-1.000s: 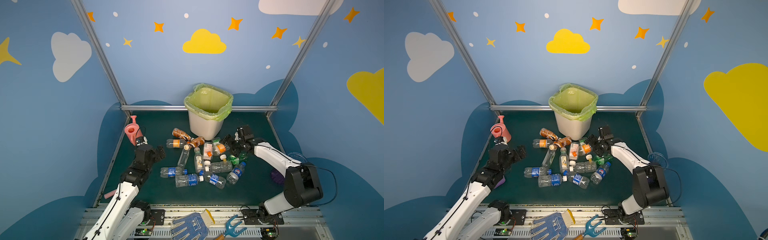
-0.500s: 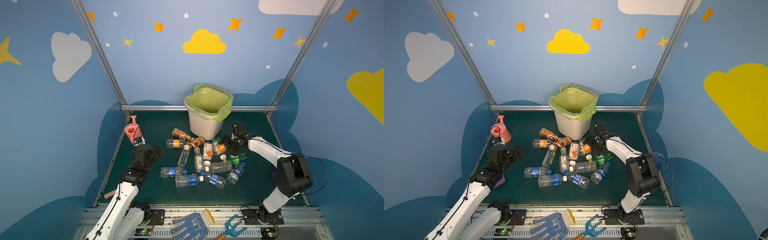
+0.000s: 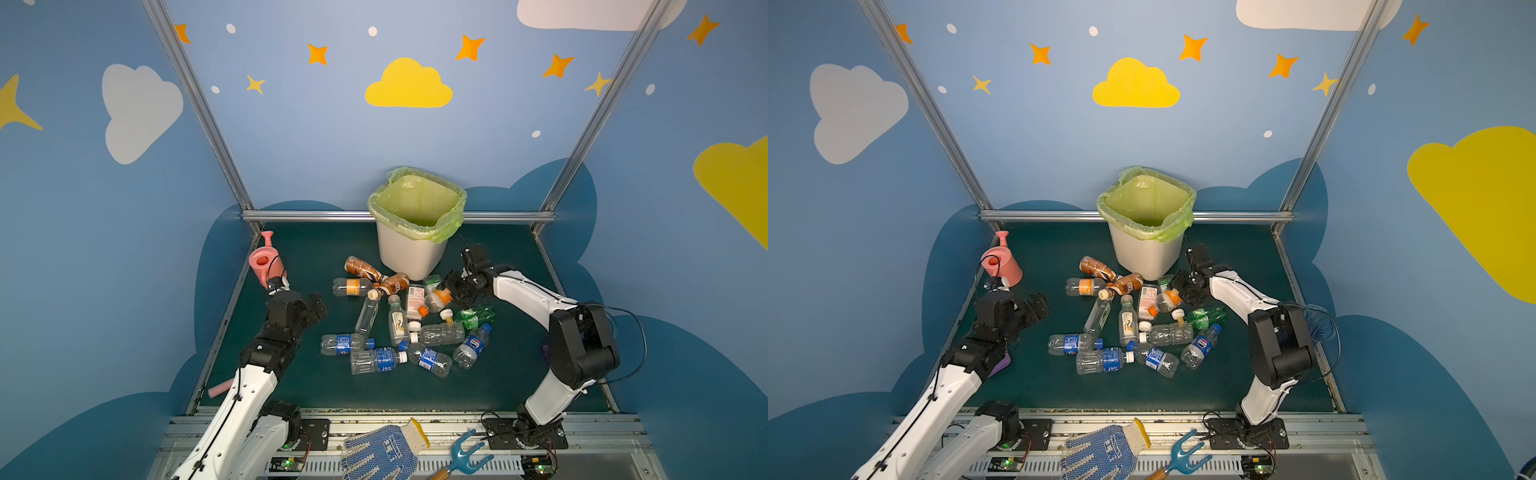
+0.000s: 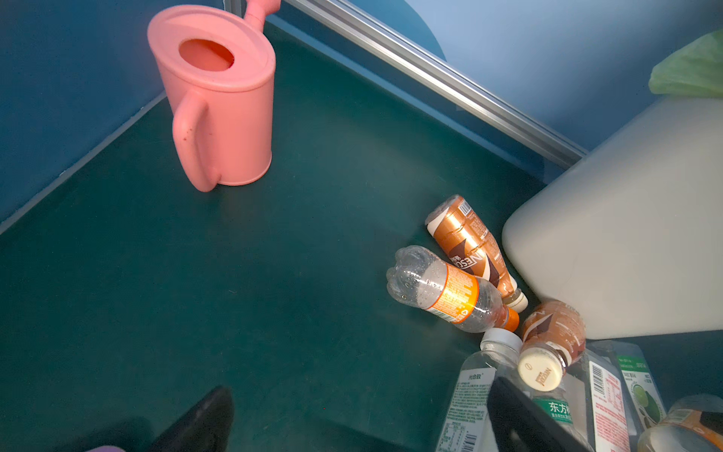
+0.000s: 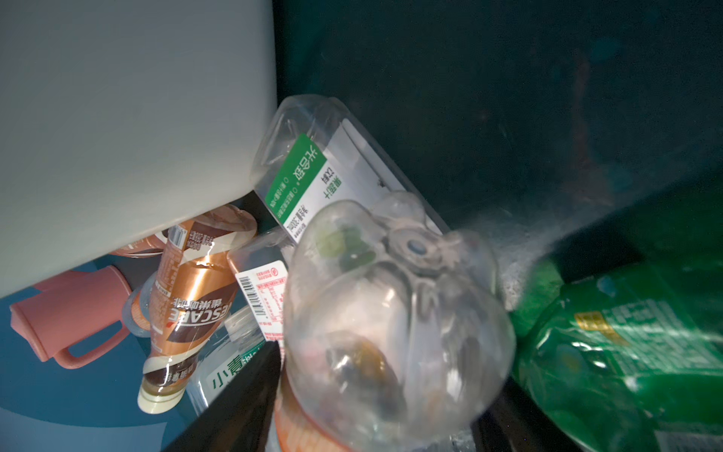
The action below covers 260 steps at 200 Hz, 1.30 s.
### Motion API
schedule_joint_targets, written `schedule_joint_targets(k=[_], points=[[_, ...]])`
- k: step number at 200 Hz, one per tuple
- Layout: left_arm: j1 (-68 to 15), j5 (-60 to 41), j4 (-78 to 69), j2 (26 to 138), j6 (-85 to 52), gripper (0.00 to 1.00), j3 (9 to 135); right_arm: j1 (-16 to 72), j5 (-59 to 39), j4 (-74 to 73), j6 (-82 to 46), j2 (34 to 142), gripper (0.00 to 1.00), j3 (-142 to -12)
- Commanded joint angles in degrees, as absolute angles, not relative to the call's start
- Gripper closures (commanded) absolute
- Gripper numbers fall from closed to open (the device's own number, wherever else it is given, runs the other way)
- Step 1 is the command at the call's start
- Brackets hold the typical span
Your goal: Throw the plastic bottles in the bin
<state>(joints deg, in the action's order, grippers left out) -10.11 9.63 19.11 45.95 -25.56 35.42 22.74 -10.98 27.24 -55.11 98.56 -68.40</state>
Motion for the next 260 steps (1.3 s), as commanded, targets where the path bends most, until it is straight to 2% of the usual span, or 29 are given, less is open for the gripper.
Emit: schedule_joint_targets(k=[1, 41, 121, 150, 187, 224, 260], points=[[-9.7, 9.6, 19.1, 45.7, -25.8, 0.00, 35.0, 23.1, -9.8, 27.6, -55.4, 99.9, 0.29, -69.5], [-9.4, 9.4, 19.0, 45.6, -25.9, 0.00, 34.9, 22.9, -9.7, 26.2, -55.5, 100.6, 0.34, -69.6], [-9.0, 9.3, 19.1, 45.7, -26.5, 0.00, 34.7, 22.3, -10.4, 22.4, -56.1, 98.4, 0.54, -68.6], [-8.7, 9.6, 19.3, 46.1, -27.0, 0.00, 34.8, 21.8, -10.6, 21.6, -54.6, 95.4, 0.54, -69.2], [-8.4, 11.0, 20.4, 47.2, -28.9, 0.00, 34.9, 18.0, -9.6, 24.5, -47.7, 86.0, 0.54, -73.4], [-8.0, 11.4, 20.1, 48.0, -30.7, 0.00, 34.7, 9.9, -6.8, 30.8, -36.4, 74.4, 0.53, -85.8], [-7.9, 11.5, 19.7, 49.0, -32.8, 0.00, 34.2, 4.2, -4.3, 29.0, -33.4, 68.2, 0.52, -97.8]])
